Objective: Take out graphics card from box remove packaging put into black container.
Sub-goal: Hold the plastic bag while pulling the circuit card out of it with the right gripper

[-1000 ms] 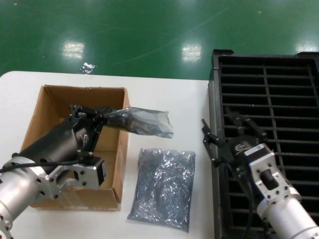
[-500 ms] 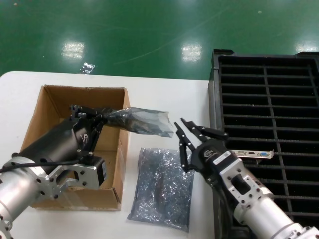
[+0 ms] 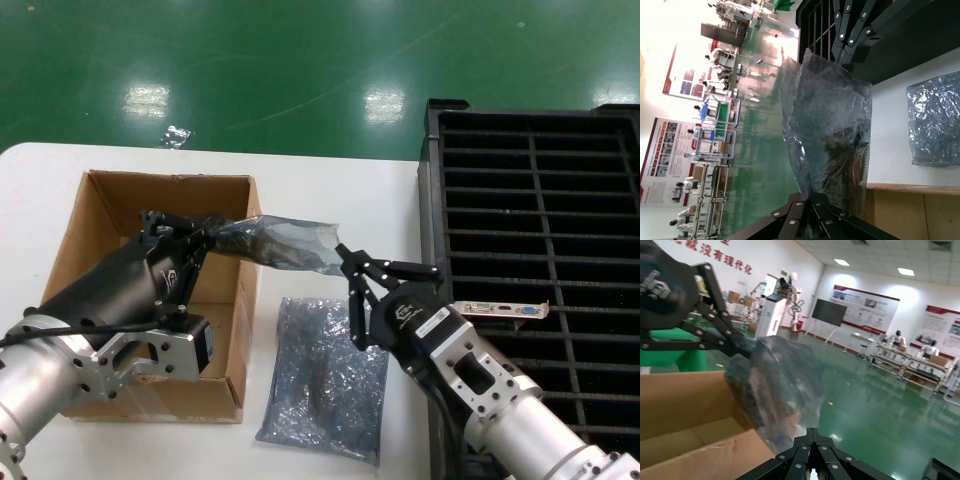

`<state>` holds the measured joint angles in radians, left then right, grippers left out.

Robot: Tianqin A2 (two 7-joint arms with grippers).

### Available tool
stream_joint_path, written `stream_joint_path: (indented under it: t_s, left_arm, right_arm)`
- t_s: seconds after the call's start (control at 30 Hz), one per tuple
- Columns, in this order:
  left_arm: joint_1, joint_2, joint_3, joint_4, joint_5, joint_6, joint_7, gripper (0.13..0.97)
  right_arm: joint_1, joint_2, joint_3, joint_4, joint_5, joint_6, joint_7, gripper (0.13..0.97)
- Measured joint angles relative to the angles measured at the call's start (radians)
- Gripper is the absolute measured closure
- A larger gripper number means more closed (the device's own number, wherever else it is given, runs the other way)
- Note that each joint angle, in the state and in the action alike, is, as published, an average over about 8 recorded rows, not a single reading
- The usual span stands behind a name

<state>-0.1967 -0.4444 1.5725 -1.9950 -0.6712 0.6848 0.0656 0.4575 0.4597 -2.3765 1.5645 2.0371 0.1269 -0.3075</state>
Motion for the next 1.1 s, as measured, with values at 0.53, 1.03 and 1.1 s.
stream_joint_path:
  t_s: [0.53,1.03,1.1]
  left_arm:
    - [0.0,0.0,0.0,0.0,0.0,0.0,0.0,0.958]
    - [0.0,0.0,0.0,0.0,0.0,0.0,0.0,0.958]
    - [0.0,0.0,0.0,0.0,0.0,0.0,0.0,0.958]
  right_arm:
    - [0.069,0.045,-0.076,0.024,-0.024,-0.072,0.061,0.962]
    - [0.246,0.045,0.072,-0.221,-0.103,-0.521,0.203,0.962]
    - [0.274,0.032,0.096,-0.271,-0.104,-0.593,0.211,0.962]
